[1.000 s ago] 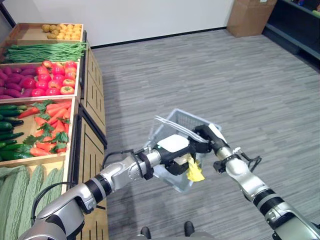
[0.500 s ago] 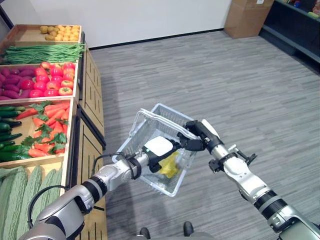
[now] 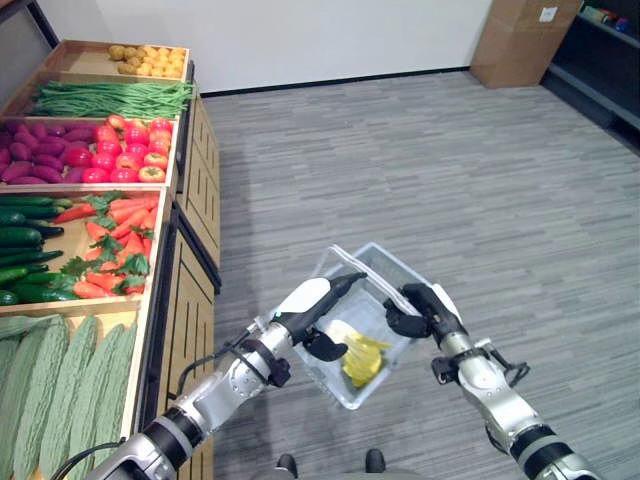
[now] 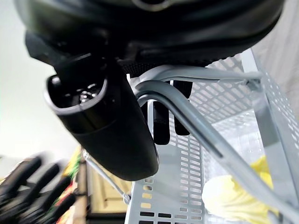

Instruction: Get the vegetables into the basket

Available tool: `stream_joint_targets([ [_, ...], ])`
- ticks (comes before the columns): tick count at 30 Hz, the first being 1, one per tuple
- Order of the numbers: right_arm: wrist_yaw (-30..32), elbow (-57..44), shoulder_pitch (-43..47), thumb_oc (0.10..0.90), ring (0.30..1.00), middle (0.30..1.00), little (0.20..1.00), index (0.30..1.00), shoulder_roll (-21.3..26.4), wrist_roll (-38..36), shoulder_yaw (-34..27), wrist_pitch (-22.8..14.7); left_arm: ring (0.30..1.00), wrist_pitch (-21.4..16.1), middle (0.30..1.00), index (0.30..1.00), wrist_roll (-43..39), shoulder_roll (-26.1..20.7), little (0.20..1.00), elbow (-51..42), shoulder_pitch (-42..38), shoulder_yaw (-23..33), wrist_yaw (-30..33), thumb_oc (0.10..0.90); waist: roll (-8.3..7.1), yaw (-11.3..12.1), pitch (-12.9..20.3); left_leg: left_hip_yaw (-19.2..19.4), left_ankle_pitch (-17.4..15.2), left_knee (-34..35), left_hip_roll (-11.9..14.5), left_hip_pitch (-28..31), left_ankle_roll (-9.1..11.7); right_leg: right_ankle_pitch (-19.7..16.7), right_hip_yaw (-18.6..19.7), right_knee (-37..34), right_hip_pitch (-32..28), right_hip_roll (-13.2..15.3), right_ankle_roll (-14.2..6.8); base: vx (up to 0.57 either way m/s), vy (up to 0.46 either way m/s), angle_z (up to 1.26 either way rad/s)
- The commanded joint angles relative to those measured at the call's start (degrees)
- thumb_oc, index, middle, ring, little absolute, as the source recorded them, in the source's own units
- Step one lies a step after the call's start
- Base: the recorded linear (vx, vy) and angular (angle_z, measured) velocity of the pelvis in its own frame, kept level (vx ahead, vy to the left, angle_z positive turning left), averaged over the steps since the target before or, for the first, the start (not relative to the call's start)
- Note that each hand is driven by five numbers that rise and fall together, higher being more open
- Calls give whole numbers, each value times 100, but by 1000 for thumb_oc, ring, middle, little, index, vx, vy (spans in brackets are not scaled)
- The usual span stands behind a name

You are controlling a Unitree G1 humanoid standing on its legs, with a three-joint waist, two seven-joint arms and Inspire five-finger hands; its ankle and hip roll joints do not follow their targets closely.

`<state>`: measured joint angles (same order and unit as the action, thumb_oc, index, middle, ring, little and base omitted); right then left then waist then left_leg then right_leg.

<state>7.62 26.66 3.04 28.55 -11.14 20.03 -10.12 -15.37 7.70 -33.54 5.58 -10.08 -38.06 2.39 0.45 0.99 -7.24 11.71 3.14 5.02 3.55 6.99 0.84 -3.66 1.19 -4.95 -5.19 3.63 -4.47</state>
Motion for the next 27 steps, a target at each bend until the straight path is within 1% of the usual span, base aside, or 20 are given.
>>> stream_joint_targets([
  [1,216,-374,535,400,300,300,300,300,-93,7,-496,-782,1000,-445,1000,1000,-1215,-37,1000,-98,-495,9,-407,900,-260,43,637,-108,-148,-2,116,-99,298,9,-354,121,103,380,-419,-3,14,3],
  [4,252,57,373,400,300,300,300,300,-88,213,-648,-744,1000,-433,1000,1000,-1606,-223,1000,-184,-101,156,-583,900,-256,67,618,-124,-140,-2,105,-114,295,9,-354,136,117,390,-422,0,0,0],
  [6,275,457,199,400,300,300,300,300,-81,273,-829,-700,1000,-309,1000,1000,-1986,-261,1000,49,363,323,-779,900,-246,93,580,-148,-125,-2,94,-134,288,0,-361,147,135,400,-427,0,0,0],
  [7,275,467,200,400,300,300,300,300,-82,273,-822,-708,1000,-313,1000,1000,-1992,-262,1000,51,370,328,-787,900,-246,87,588,-149,-126,-2,93,-136,287,1,-363,147,136,400,-427,0,0,0],
  [8,237,812,33,400,300,300,300,300,-93,196,-999,-667,1000,-177,1000,1000,-2271,-350,1000,324,688,397,-1091,900,-236,98,563,-165,-117,-2,86,-161,283,-8,-377,165,156,412,-440,0,0,0],
  [9,233,821,31,400,300,300,300,300,-94,192,-994,-675,1000,-186,1000,1000,-2275,-350,1000,333,693,398,-1101,900,-238,95,572,-166,-119,-2,85,-163,283,-5,-378,166,157,413,-441,0,0,0],
  [11,210,1141,-60,400,300,300,300,300,-101,248,-1033,-648,1000,-76,1000,1000,-2198,-266,1000,861,842,436,-1173,900,-231,90,554,-178,-107,-2,76,-176,278,-16,-372,182,192,422,-446,0,0,0],
  [12,188,1216,-106,400,300,300,300,300,-107,241,-1068,-635,1000,-86,1000,1000,-2067,-230,1000,1042,883,469,-1170,900,-226,88,555,-187,-110,-2,69,-179,275,-14,-371,186,198,424,-446,0,0,0],
  [13,174,1399,-168,400,300,300,300,300,-128,272,-1094,-615,1000,-59,1000,1000,-1760,-143,1000,1445,940,538,-1083,900,-231,91,540,-200,-103,-2,68,-186,274,-16,-363,191,210,426,-444,0,0,0],
  [15,154,1556,-255,400,300,300,300,300,-137,314,-1140,-600,1000,-32,1000,1000,-1326,26,1000,1970,1003,638,-958,900,-234,93,534,-208,-99,-2,60,-198,268,-12,-357,200,227,426,-442,0,0,0],
  [16,145,1748,-357,400,300,300,300,300,-156,384,-1198,-574,1000,75,1000,1000,-1047,415,1000,2859,1135,912,-767,900,-234,87,527,-201,-90,-2,66,-212,266,-10,-360,213,248,426,-441,0,0,0],
  [17,151,1829,-397,400,300,300,300,300,-188,376,-1231,-567,1000,122,1000,1000,-860,524,1000,3173,1154,1014,-684,900,-236,83,518,-195,-89,-2,64,-214,263,-10,-356,213,253,423,-437,0,0,0],
  [18,162,2027,-397,400,300,300,300,300,-215,391,-1223,-548,1000,145,1000,1000,-397,733,1000,3792,1095,1084,-556,900,-231,80,509,-192,-87,-2,71,-225,263,-12,-347,215,265,423,-431,0,0,0],
  [19,191,2144,-409,400,300,300,300,300,-242,463,-1206,-532,1000,197,1000,1000,109,788,1000,4138,1050,1120,-449,900,-235,88,503,-188,-90,-2,70,-228,263,-10,-350,219,272,418,-428,0,0,0],
  [20,214,2250,-423,400,300,300,300,300,-263,511,-1202,-551,1000,176,1000,1000,414,886,1000,4423,1015,1119,-315,900,-232,90,492,-181,-93,-2,69,-229,263,-4,-352,222,274,414,-426,0,0,0],
  [21,220,2343,-452,400,300,300,300,300,-332,546,-1184,-550,1000,254,1000,1000,779,965,1000,4795,988,1157,-122,900,-237,90,484,-175,-96,-2,70,-229,264,-1,-350,223,276,412,-425,0,0,0],
  [23,221,2424,-504,400,300,300,300,300,-387,652,-1080,-540,1000,336,1000,1000,1055,1200,1000,5470,963,1311,117,900,-232,87,469,-158,-99,-2,69,-227,265,3,-346,234,284,412,-421,0,0,0],
  [25,204,2459,-581,400,300,300,300,300,-432,709,-1041,-549,1000,428,1000,1000,1216,1339,1000,5972,976,1501,271,900,-237,86,463,-146,-107,-2,64,-220,267,4,-340,242,291,416,-419,5,16,-1],
  [26,187,2471,-662,400,300,300,300,300,-477,724,-1020,-542,1000,508,1000,1000,1293,1454,1000,6315,1032,1692,400,900,-237,80,456,-124,-120,-2,53,-212,263,3,-321,253,302,426,-425,0,0,0],
  [27,187,2470,-662,400,300,300,300,300,-475,724,-1018,-541,1000,504,1000,1000,1296,1458,1000,6321,1031,1694,404,900,-236,79,457,-122,-120,-2,53,-212,262,3,-320,254,303,426,-425,13,32,-4],
])
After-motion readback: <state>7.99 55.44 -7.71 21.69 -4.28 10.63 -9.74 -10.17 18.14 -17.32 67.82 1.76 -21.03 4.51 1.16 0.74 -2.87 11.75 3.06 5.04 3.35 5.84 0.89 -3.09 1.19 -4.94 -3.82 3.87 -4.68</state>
